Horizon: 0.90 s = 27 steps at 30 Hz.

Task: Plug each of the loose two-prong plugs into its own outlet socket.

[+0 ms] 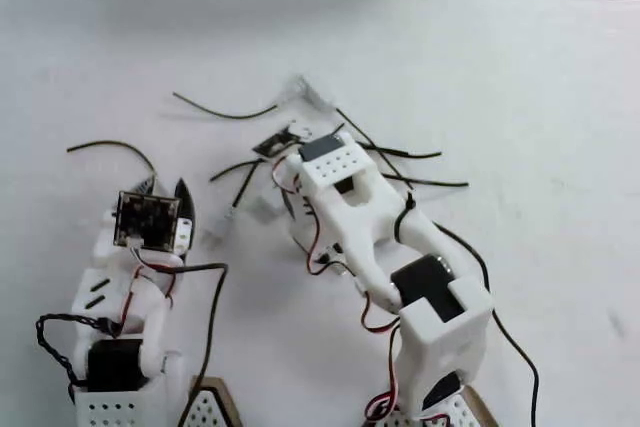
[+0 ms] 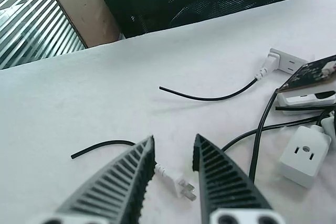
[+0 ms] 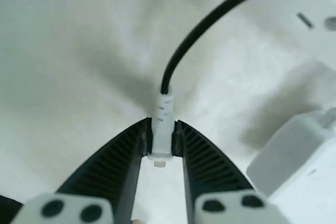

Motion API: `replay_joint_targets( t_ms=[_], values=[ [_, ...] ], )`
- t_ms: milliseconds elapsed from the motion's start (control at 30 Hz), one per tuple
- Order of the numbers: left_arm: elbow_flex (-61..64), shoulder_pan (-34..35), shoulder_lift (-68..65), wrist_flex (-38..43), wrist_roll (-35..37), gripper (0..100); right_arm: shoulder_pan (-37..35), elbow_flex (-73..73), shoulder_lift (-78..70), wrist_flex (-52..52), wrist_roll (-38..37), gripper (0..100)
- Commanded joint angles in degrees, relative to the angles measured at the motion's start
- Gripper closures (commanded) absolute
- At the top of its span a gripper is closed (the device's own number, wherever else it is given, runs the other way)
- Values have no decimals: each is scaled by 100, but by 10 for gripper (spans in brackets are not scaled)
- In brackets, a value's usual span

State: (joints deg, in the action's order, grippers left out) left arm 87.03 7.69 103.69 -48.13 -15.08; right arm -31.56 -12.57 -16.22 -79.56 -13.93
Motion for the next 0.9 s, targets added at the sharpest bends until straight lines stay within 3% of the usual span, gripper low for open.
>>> replay_joint_targets(
  t_ms=[0,233,400,567,867],
  values=[
    [-35,-66,31,123,44,865,-22,79,259,-207,26,981],
    [-35,-66,31,193,44,865,-66,571,1604,-1253,26,981],
    [-44,-66,31,791,316,865,-602,378,2888,-1446,123,981],
    [-79,-84,31,1582,1284,862,-1095,-62,3987,-840,615,981],
    [-79,-1218,22,2136,1336,865,-1604,-1284,5464,488,642,981]
  ],
)
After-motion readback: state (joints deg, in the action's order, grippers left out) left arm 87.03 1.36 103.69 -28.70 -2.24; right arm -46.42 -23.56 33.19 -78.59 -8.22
